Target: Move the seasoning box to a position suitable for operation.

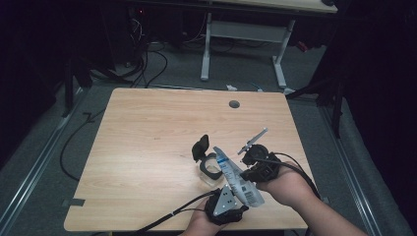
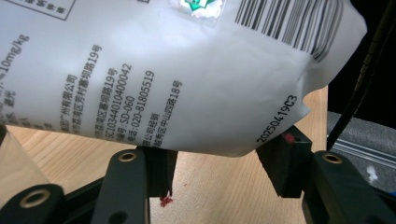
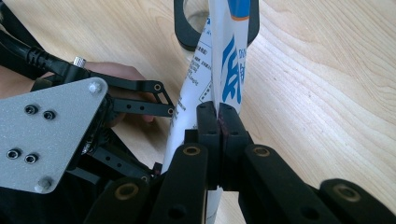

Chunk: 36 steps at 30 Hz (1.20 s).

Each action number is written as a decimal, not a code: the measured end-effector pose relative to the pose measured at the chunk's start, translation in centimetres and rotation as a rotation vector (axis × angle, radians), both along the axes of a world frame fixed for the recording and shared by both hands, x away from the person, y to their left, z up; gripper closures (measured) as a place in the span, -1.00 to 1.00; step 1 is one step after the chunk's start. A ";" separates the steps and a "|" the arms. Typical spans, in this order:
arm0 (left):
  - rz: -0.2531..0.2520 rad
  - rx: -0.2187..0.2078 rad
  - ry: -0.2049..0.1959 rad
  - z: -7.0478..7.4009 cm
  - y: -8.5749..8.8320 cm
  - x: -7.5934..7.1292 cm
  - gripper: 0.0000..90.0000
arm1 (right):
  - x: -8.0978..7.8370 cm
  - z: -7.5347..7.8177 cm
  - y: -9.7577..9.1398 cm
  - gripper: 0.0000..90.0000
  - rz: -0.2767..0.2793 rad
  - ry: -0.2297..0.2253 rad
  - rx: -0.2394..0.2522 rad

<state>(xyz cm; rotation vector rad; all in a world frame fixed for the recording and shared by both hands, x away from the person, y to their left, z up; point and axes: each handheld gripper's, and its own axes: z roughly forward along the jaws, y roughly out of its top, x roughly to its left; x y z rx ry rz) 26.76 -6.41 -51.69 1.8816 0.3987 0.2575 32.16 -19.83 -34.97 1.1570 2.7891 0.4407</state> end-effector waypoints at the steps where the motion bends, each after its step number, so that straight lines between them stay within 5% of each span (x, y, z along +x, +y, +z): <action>1: 0.001 -0.001 0.000 0.0 0.0 0.0 0.14 | 0.1 0.0 0.0 1.00 0.006 0.000 -0.005; 12: 0.025 0.010 -0.023 0.2 0.2 -0.5 0.16 | 0.5 -0.2 0.6 1.00 0.018 0.004 -0.021; 36: 0.096 -0.002 0.000 0.9 0.5 0.8 0.17 | 2.2 0.3 1.6 0.97 0.016 -0.044 -0.004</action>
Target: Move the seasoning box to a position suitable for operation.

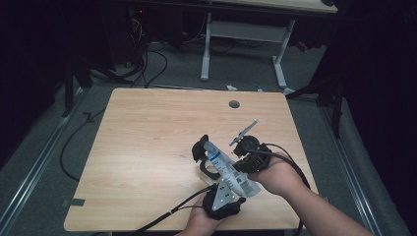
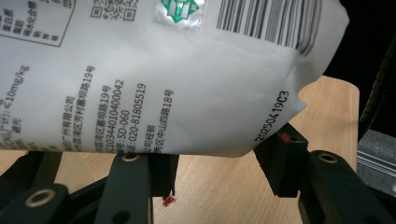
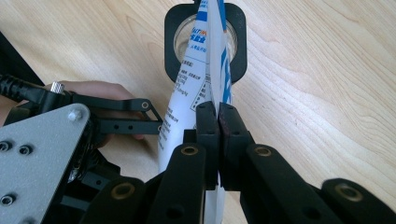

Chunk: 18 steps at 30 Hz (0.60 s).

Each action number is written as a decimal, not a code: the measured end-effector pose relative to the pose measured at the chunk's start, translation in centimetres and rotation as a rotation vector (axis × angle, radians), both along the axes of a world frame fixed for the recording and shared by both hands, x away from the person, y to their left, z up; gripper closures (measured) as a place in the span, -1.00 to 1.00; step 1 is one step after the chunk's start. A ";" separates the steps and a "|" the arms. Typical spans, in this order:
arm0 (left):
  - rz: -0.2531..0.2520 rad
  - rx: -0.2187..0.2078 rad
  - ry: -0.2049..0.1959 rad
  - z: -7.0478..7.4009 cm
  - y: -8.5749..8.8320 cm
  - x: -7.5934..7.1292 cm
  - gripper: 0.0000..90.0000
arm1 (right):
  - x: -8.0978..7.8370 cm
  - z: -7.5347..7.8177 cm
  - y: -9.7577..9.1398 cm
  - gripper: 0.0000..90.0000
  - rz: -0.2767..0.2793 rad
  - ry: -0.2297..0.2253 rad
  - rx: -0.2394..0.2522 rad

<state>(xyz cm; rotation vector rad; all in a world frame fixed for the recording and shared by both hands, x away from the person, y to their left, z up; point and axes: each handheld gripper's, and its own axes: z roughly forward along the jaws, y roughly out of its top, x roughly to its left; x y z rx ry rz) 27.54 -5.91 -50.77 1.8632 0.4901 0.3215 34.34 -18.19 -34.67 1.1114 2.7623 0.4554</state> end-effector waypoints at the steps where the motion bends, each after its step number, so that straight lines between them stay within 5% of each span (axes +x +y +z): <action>1: -0.001 0.000 -0.001 0.0 0.0 0.0 0.17 | 0.1 -0.1 0.0 0.97 0.002 0.001 -0.002; 18: 0.005 -0.021 0.002 0.5 -0.3 0.2 0.17 | 0.6 0.1 0.3 0.97 0.000 -0.014 -0.007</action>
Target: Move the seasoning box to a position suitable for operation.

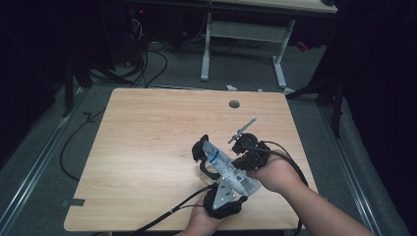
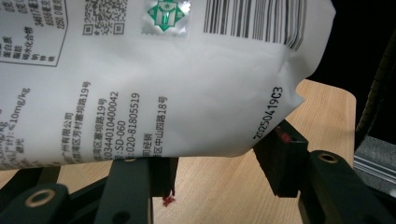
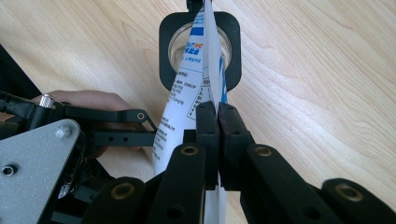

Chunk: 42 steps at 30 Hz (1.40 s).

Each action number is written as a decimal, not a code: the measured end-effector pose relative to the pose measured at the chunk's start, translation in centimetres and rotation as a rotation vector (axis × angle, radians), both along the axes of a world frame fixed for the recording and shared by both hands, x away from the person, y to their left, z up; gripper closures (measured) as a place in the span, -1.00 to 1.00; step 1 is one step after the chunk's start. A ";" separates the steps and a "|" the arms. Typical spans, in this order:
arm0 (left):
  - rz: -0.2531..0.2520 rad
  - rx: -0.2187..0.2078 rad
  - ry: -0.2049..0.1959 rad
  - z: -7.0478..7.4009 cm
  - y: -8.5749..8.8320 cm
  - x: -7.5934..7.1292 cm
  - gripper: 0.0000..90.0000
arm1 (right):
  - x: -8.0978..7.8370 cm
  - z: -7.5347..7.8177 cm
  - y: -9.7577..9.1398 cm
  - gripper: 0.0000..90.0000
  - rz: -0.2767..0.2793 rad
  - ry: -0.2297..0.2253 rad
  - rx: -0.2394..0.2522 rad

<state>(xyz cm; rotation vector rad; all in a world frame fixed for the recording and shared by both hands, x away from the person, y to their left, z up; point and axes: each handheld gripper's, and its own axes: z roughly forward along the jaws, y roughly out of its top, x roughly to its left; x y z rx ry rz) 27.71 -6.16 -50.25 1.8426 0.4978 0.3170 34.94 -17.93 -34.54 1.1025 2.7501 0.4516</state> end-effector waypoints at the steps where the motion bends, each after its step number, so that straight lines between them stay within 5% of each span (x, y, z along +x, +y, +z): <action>1: 0.000 -0.002 0.001 0.0 0.0 0.0 0.17 | 0.0 0.0 0.0 0.97 0.002 -0.002 0.000; 42: -0.012 0.002 -0.001 -0.1 -0.3 -0.2 0.18 | 0.4 -0.1 0.3 1.00 0.029 0.042 -0.033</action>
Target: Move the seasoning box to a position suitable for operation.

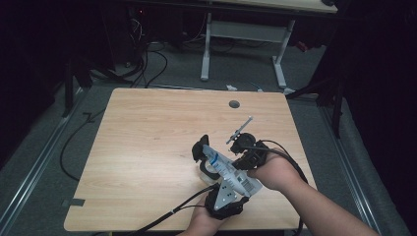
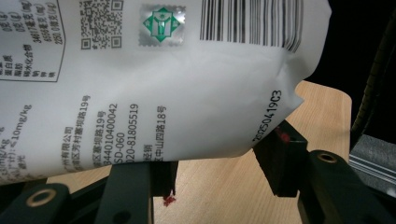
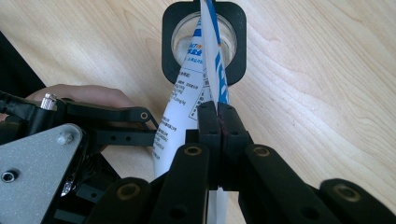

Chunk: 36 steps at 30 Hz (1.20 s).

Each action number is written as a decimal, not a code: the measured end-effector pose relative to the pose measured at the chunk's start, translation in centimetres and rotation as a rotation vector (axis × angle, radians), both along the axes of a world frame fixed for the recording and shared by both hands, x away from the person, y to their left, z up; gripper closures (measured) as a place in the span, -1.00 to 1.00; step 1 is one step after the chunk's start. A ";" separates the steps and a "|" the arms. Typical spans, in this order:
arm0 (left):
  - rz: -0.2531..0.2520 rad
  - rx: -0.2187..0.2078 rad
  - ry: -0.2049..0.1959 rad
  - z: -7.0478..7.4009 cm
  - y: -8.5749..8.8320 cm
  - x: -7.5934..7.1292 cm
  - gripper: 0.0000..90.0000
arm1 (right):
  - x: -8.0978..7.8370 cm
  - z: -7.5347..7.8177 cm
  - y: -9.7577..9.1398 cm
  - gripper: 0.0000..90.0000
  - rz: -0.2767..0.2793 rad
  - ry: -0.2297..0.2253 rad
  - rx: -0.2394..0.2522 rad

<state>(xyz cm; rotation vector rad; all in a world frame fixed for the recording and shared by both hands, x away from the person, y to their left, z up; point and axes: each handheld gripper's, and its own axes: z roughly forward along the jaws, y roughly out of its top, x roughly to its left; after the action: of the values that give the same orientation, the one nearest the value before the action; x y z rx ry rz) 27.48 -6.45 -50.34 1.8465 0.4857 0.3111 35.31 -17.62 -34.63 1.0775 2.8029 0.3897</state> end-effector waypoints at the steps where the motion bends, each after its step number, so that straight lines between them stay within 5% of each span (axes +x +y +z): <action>1: -0.001 0.001 0.001 0.0 0.0 0.0 0.18 | 0.0 0.0 0.0 1.00 0.000 0.004 -0.002; 18: -0.003 0.000 0.001 -0.1 0.0 0.0 0.18 | 0.4 0.0 0.3 1.00 0.013 0.044 -0.031; 36: 0.011 -0.011 0.003 0.1 -0.1 0.3 0.19 | 0.7 0.2 0.4 1.00 0.017 0.029 -0.033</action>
<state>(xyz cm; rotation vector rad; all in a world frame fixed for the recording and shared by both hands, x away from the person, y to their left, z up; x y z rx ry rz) 27.82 -6.53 -50.21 1.8348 0.4984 0.3127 36.06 -17.21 -34.39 1.0613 2.8354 0.3309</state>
